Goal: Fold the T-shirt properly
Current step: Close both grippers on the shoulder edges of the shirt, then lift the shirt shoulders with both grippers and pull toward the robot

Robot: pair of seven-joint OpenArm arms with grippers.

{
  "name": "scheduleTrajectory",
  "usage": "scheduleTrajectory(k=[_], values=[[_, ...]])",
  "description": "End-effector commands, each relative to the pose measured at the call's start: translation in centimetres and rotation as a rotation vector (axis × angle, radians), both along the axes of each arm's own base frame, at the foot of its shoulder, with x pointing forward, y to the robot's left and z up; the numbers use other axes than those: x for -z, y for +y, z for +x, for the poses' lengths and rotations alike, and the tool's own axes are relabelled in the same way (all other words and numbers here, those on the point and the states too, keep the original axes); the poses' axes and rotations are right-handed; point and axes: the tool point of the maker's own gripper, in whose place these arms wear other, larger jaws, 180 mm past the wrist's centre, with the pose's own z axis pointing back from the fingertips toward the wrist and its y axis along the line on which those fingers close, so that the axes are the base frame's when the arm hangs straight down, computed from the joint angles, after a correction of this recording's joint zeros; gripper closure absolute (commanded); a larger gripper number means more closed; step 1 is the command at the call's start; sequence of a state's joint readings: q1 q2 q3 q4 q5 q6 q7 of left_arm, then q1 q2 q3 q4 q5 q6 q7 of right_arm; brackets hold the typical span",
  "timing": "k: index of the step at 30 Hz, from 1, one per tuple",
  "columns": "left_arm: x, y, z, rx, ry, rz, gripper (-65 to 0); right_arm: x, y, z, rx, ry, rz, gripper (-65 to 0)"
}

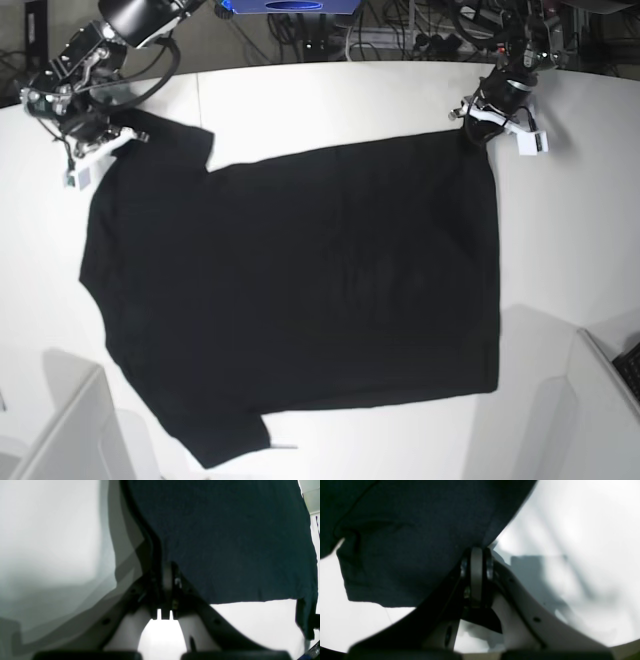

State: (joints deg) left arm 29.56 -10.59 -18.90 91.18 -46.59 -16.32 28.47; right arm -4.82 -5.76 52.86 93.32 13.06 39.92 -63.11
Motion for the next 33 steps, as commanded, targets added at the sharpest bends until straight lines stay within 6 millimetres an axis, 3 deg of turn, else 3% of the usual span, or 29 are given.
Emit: scheduleTrajectory(k=[1, 9, 15, 20, 27, 33], values=[[-0.1, 0.8, -0.5, 0.013, 0.020, 0.035, 0.0, 0.3, -0.5, -2.2, -0.013, 0.089, -0.040, 0.0], [-2.1, 2.1, -2.5, 0.091, 0.028, 0.118, 0.0, -1.5, -1.9, -5.8, -0.018, 0.120, -0.146, 0.0], [-3.9, 4.7, -4.5, 0.048, 0.035, 0.182, 0.0, -2.1, -1.8, -7.9, -0.024, 0.148, -0.179, 0.0], [-5.3, 4.1, -4.8, 0.072, 0.013, 0.195, 0.0, -3.4, -2.1, -7.2, -0.034, 0.121, -0.215, 0.0], [-7.5, 2.5, -3.4, 0.082, -0.061, 0.185, 0.0, -5.1, -0.2, -4.2, -0.101, 0.012, -0.200, 0.0], [-7.5, 2.1, -3.3, 0.095, -0.054, 0.175, 0.0, -5.4, -0.1, -3.4, -0.096, 0.022, -0.188, 0.0]])
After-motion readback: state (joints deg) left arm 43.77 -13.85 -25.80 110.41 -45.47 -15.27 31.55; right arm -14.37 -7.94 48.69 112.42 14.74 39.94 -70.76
